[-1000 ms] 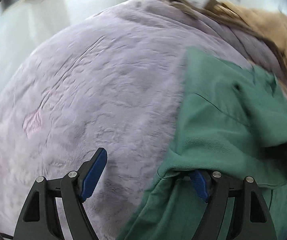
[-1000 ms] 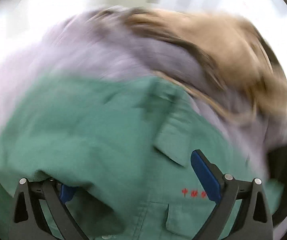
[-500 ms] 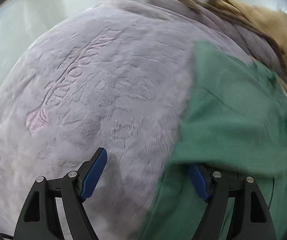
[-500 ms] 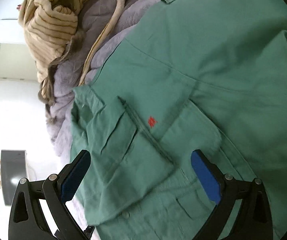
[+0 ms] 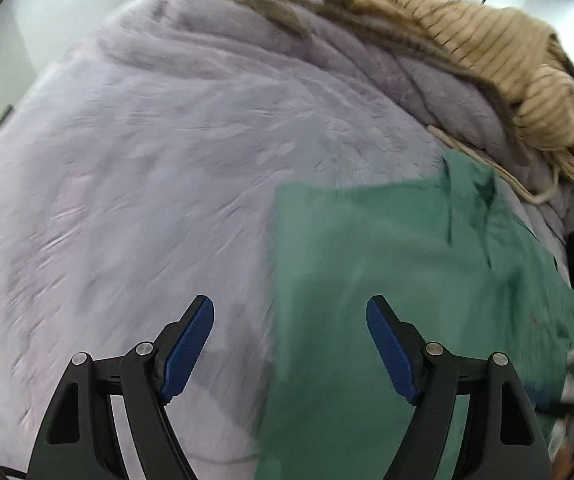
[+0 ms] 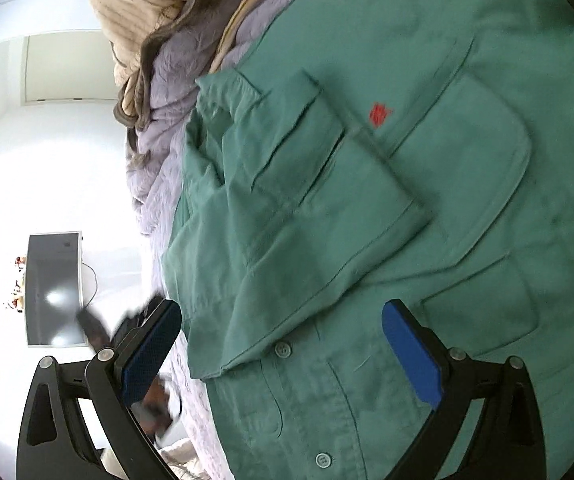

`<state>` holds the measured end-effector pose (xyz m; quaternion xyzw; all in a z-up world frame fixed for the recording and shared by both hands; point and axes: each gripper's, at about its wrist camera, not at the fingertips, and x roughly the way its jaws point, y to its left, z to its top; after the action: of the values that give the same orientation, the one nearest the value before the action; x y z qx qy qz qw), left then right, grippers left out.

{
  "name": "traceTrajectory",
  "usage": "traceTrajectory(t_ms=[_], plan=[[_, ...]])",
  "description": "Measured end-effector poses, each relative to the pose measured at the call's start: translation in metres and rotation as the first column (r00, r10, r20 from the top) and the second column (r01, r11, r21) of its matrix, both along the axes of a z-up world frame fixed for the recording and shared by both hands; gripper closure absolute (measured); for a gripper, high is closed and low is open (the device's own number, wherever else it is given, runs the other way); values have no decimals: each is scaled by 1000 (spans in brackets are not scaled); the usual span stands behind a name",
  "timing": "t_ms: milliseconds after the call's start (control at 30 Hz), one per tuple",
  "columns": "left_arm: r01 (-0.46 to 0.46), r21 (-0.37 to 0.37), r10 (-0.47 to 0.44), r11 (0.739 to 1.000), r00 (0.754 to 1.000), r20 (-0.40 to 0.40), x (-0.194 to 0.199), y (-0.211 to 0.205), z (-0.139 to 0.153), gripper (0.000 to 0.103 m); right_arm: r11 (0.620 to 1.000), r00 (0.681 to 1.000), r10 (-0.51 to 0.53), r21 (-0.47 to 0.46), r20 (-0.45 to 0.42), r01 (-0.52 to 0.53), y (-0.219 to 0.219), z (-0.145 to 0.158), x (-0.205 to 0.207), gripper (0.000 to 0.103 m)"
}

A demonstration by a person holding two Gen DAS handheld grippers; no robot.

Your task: Fold large clothes

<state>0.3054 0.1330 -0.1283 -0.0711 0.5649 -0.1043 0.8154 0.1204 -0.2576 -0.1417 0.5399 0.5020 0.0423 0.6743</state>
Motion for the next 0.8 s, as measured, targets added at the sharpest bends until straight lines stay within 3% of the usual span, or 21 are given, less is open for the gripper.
traceTrajectory(t_ms=[133, 167, 200, 333, 467, 533, 600, 667, 700, 733, 800], plan=[[6, -38, -9, 999, 998, -62, 28, -21, -21, 25, 999, 1000, -23, 26, -1, 23, 1, -7, 0, 2], [11, -31, -13, 999, 998, -59, 28, -24, -22, 54, 999, 1000, -22, 29, -3, 22, 2, -9, 2, 2], [20, -23, -21, 1000, 998, -53, 30, -27, -22, 98, 999, 1000, -19, 28, -4, 19, 3, -10, 4, 2], [-19, -97, 18, 995, 1000, -5, 23, -7, -13, 97, 1000, 1000, -14, 13, 6, 14, 5, -12, 14, 2], [-95, -187, 88, 978, 995, -43, 23, 21, -24, 97, 998, 998, -56, 26, -20, 57, 3, -24, 23, 2], [-109, -201, 100, 974, 994, -55, 24, 24, -28, 97, 995, 996, -88, 33, -27, 89, 2, -26, 22, 2], [-93, -168, 87, 981, 995, -44, 24, 19, -30, 97, 992, 992, -120, 32, -37, 121, 2, -25, 21, 5], [-85, -148, 80, 985, 996, -40, 25, 16, -30, 98, 994, 993, -113, 9, -45, 113, 1, -23, 22, 42], [-88, -146, 83, 985, 996, -41, 25, 17, -31, 98, 997, 995, -81, -18, -49, 81, 1, -20, 25, 91], [-89, -146, 84, 985, 996, -42, 27, 17, -31, 98, 997, 997, -64, -41, -44, 62, 0, -17, 28, 99], [-88, -141, 84, 986, 996, -40, 27, 17, -31, 98, 992, 999, -49, -119, 0, 48, -7, 1, 28, 100]])
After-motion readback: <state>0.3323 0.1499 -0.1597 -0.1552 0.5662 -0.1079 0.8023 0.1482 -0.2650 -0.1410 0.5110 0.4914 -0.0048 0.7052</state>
